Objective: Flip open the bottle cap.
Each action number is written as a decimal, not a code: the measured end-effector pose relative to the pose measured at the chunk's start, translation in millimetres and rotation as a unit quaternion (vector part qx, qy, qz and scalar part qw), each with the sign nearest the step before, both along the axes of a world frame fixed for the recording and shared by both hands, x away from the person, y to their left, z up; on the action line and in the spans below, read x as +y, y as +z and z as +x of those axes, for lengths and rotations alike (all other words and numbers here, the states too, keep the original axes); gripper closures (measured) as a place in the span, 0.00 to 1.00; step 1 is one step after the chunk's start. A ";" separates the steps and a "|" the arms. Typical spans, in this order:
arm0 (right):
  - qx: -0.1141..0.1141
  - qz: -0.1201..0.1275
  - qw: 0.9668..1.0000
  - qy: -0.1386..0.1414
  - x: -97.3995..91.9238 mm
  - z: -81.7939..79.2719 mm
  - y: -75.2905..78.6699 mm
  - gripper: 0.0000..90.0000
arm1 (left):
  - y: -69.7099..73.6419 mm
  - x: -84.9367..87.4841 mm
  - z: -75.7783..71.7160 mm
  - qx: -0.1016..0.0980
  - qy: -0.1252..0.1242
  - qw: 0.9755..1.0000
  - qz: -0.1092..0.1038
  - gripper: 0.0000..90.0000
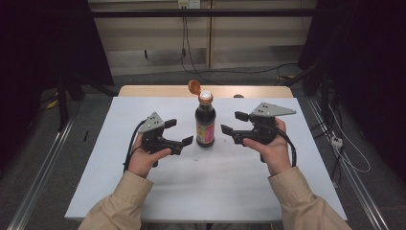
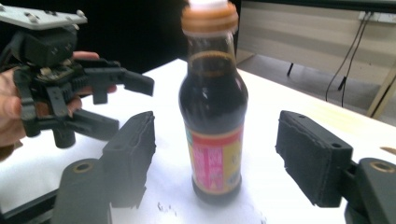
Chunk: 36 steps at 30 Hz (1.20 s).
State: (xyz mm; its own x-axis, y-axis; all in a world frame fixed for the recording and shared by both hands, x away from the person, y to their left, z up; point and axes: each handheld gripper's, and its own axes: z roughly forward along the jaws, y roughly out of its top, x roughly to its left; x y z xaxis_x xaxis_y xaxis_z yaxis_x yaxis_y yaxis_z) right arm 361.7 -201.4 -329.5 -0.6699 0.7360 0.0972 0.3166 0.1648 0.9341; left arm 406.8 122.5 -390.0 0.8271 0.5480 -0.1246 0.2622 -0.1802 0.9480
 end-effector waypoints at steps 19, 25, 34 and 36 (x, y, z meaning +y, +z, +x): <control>0.016 0.000 1.000 -0.009 -25.7 -27.7 -41.0 0.31 | -5.0 27.1 -15.3 -0.003 0.011 1.000 0.018 0.07; 0.020 0.001 1.000 -0.012 -32.7 -35.2 -50.3 0.31 | -6.8 36.1 -22.8 0.001 0.011 1.000 0.024 0.07; 0.023 0.008 1.000 -0.017 -44.7 -43.5 -62.8 0.31 | -11.8 48.7 -29.9 0.004 0.015 0.999 0.029 0.07; 0.023 0.005 1.000 -0.021 -47.3 -45.3 -65.7 0.31 | -12.7 50.9 -30.7 0.002 0.013 0.999 0.032 0.07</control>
